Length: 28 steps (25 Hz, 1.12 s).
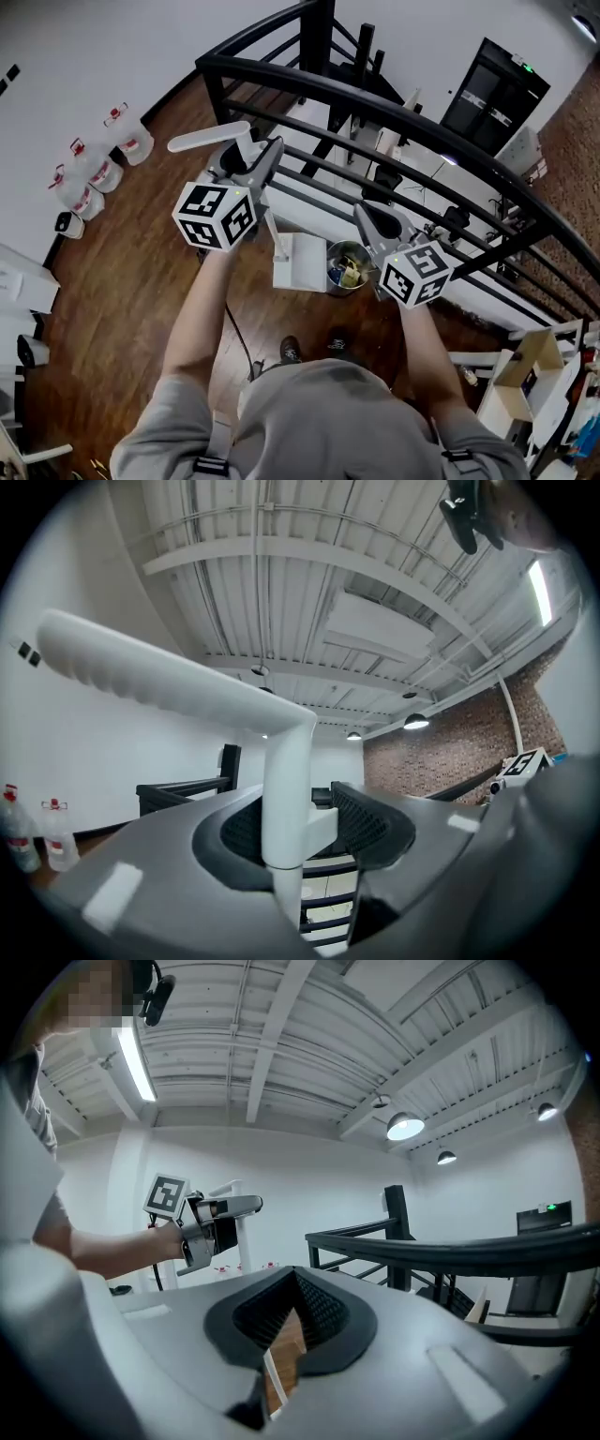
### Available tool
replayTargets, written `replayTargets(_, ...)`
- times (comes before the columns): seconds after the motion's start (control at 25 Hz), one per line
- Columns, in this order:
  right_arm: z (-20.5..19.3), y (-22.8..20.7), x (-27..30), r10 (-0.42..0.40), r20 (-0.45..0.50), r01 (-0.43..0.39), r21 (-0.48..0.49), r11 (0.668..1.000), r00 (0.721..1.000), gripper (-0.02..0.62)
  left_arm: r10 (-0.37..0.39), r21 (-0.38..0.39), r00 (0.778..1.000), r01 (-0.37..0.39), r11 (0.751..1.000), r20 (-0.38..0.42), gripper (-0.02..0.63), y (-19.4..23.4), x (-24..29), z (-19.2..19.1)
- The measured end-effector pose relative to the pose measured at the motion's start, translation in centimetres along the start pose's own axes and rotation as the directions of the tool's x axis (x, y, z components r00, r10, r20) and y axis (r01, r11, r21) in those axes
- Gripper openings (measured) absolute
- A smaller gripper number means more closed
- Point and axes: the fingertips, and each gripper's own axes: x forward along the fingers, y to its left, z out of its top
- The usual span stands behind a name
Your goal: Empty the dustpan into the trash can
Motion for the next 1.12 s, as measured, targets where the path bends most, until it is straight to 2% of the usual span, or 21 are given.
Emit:
replayTargets(0.2, -0.6, 0.7, 1.4, 0.044, -0.027, -0.044, -0.005, 0.999, 0.999, -0.002, 0.046, 0.01, 0.999, -0.046, 0.999, -0.009, 0.19, 1.4, -1.3, -1.5)
replayTargets(0.4, -1.6, 1.4, 2.4, 0.082, -0.054, -0.082, 0.007, 0.997, 0.995, -0.002, 0.119, -0.005, 0.989, -0.12, 0.993, -0.083, 0.192, 3.0, -3.0, -6.7)
replayTargets(0.56, -3.1, 2.0, 3.4, 0.119, -0.087, -0.117, 0.02, 0.993, 0.989, -0.002, 0.213, -0.046, 0.961, -0.224, 0.973, -0.176, 0.192, 5.0, -5.4, -12.3)
replayTargets(0.8, -5.5, 2.7, 4.7, 0.169, -0.143, -0.164, 0.047, 0.985, 0.975, -0.002, 0.319, -0.107, 0.895, -0.367, 0.924, -0.311, 0.19, 6.6, -9.0, -20.7)
replayTargets(0.92, -6.5, 3.0, 5.0, 0.186, -0.168, -0.179, 0.056, 0.982, 0.968, -0.002, 0.347, -0.119, 0.876, -0.405, 0.907, -0.335, 0.187, 7.0, -9.9, -23.5)
replayTargets(1.12, -8.1, 3.1, 5.5, 0.206, -0.211, -0.198, 0.06, 0.978, 0.956, -0.002, 0.386, -0.115, 0.863, -0.441, 0.89, -0.326, 0.187, 7.6, -10.6, -26.8)
